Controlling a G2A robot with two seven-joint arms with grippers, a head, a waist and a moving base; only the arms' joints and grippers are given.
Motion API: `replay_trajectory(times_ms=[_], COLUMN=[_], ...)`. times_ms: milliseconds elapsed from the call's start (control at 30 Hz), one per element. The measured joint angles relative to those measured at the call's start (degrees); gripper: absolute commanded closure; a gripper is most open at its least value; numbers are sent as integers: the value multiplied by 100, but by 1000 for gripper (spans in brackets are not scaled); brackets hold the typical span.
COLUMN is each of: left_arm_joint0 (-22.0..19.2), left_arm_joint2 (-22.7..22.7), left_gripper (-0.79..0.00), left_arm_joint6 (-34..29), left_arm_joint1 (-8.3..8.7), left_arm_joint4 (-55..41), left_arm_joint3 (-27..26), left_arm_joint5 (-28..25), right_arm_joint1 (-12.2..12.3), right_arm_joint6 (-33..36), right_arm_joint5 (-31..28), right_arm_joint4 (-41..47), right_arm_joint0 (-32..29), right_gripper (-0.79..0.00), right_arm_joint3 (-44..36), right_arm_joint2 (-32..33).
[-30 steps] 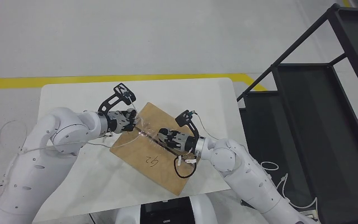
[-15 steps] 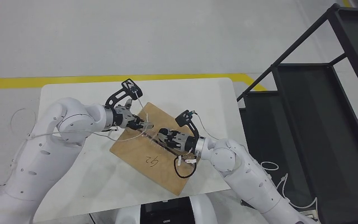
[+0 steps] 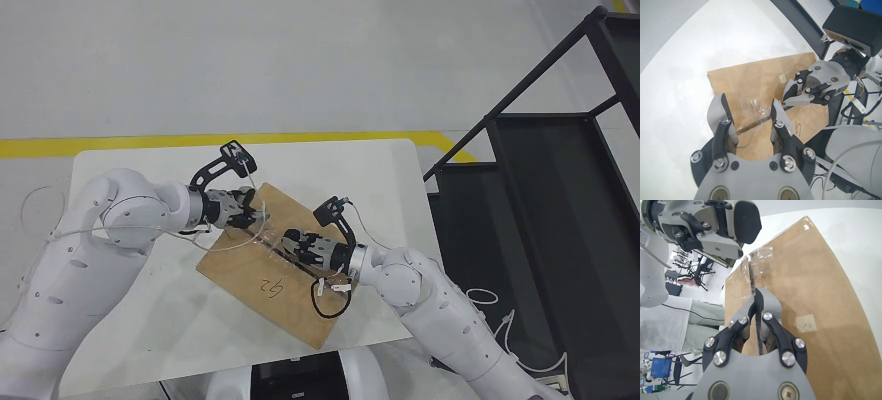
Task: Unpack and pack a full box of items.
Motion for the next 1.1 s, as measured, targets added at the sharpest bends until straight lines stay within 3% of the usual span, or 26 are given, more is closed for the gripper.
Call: replay_trajectory(times_ms=[500, 667, 767, 867, 933, 1100], left_arm_joint0=[-299, -409, -480, -558, -572, -534], left_arm_joint2=[203, 277, 309, 346, 364, 354], left_gripper=[-345, -311, -228, -336, -274, -308], left_arm_joint6=[-271, -430, -558, -668, -615, -499], left_arm_joint1=[-59, -73, -80, -93, -101, -96], left_arm_joint4=[-205, -253, -373, -531, -557, -587], left_arm_joint3=[338, 586, 684, 741, 728, 612], left_arm_joint5=[-54, -134, -194, -241, -251, -188], right_arm_joint1=[0, 0, 0, 0, 0, 0], right_arm_joint6=[0, 0, 0, 0, 0, 0], right_arm_joint5=[0, 0, 0, 0, 0, 0], right_arm_joint4=[0, 0, 0, 0, 0, 0], right_arm_joint0=[0, 0, 0, 0, 0, 0], right_gripper=[0, 0, 0, 0, 0, 0], right_arm_joint3=[0, 0, 0, 0, 0, 0], right_arm_joint2=[0, 0, 0, 0, 0, 0])
